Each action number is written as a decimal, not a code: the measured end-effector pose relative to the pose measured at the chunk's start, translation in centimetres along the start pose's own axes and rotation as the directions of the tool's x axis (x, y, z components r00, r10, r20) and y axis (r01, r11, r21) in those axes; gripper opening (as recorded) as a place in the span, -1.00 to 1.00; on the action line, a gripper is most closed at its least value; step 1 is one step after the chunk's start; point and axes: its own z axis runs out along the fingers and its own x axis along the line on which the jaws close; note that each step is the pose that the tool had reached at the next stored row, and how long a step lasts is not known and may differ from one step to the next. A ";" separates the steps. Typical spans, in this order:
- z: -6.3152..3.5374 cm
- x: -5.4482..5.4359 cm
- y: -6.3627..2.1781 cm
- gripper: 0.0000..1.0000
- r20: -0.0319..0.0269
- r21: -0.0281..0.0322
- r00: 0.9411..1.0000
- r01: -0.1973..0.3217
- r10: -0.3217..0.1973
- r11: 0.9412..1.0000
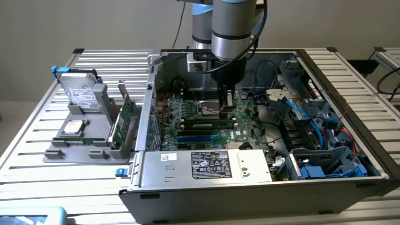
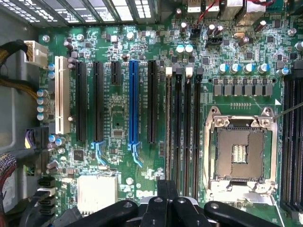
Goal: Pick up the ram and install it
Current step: 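Press down the ram until it locks into place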
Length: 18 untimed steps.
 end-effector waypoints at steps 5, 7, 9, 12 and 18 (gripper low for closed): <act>0.62 0.0 0.01 -0.79 0.000 0.000 1.000 0.000 0.000 1.000; 0.80 -0.1 0.00 -0.79 0.000 0.000 1.000 0.000 0.000 1.000; 0.89 -0.1 -0.03 -0.79 0.000 0.000 1.000 0.000 0.000 1.000; 1.01 -0.1 -0.09 -0.79 0.000 -0.001 1.000 0.000 0.000 1.000; 1.17 -0.2 -0.14 -0.79 -0.001 -0.001 1.000 -0.001 0.001 1.000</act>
